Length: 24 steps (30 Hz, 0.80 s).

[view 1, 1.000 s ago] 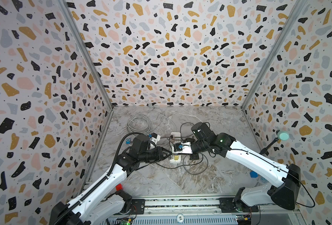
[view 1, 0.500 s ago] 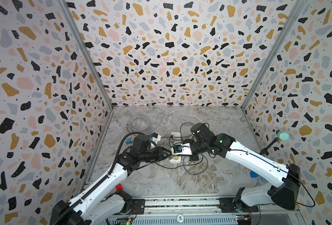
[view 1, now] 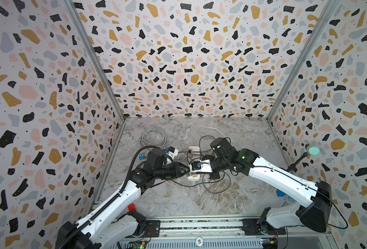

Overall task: Charge mp3
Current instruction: Insert the charging cable into the MP3 player.

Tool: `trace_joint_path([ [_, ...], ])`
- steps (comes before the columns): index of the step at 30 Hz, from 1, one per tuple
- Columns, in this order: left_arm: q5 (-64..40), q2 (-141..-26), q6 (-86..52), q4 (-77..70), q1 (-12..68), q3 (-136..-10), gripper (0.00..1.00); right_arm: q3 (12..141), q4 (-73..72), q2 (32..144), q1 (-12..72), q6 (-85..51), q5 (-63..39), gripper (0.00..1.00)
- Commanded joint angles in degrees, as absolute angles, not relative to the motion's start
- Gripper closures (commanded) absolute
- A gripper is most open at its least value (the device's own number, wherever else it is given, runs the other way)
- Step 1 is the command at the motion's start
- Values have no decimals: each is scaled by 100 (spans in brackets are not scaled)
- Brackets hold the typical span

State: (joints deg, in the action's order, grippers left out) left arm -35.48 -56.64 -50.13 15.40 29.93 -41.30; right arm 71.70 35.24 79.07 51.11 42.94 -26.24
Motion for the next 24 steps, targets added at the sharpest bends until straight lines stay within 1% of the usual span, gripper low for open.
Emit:
trace_joint_path([
  [1,-3750,-5689,-4939,1301,2962,-4381,100,7099,3582,7776,5113,4226,-2698,100],
  [24,-3832,-5811,-4767,1361,2954,-4577,100,7064,3876,8002,5104,4457,-2536,100],
])
